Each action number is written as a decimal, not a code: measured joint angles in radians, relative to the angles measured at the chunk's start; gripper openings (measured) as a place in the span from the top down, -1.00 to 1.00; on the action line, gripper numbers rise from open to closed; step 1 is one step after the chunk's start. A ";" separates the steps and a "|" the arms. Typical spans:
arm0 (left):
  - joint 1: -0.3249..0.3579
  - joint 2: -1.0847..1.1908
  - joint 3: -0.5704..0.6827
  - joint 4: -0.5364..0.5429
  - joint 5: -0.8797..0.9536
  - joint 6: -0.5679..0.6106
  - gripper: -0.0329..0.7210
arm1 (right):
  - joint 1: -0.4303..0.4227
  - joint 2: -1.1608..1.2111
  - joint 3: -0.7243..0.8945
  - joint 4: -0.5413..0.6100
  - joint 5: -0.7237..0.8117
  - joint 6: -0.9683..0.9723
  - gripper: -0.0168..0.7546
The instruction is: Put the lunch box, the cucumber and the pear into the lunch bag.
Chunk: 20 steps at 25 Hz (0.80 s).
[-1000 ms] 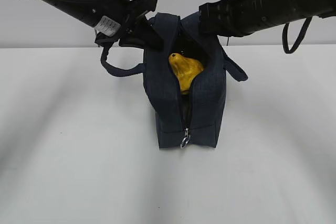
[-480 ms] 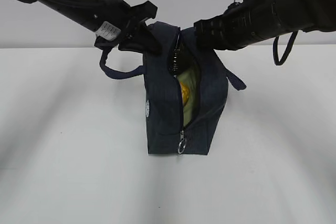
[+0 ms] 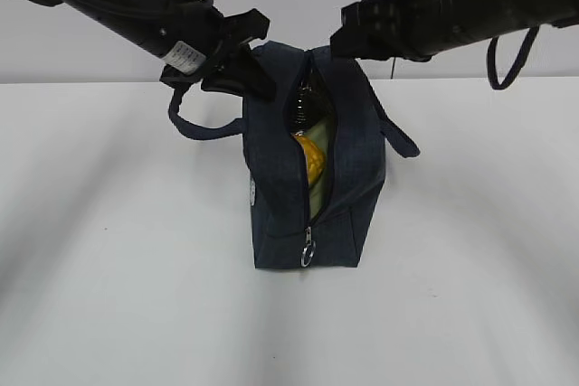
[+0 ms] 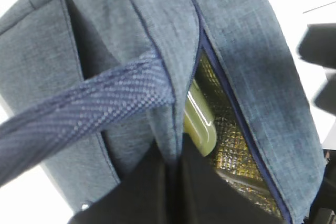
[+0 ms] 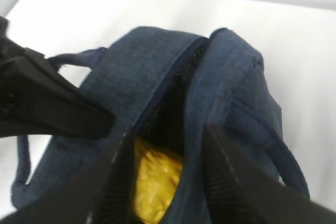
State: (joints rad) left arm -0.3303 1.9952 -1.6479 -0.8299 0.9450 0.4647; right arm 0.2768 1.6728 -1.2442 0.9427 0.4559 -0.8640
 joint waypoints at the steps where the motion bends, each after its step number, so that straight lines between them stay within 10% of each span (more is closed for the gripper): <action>1: 0.000 0.000 0.000 0.003 0.000 -0.001 0.91 | 0.000 -0.023 0.013 0.000 0.002 0.000 0.18; 9: 0.000 0.000 -0.002 0.018 0.004 -0.002 0.76 | 0.000 -0.281 0.347 0.008 0.010 -0.081 0.32; 15: 0.000 0.000 -0.002 0.039 0.028 -0.002 0.09 | 0.000 -0.438 0.543 0.010 0.036 -0.180 0.32; 20: 0.000 0.000 -0.002 0.049 0.038 -0.002 -0.09 | 0.000 -0.402 0.631 0.164 0.138 -0.509 0.30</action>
State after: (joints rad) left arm -0.3303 1.9952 -1.6497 -0.7810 0.9833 0.4625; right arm 0.2768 1.2705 -0.6133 1.1070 0.5942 -1.3734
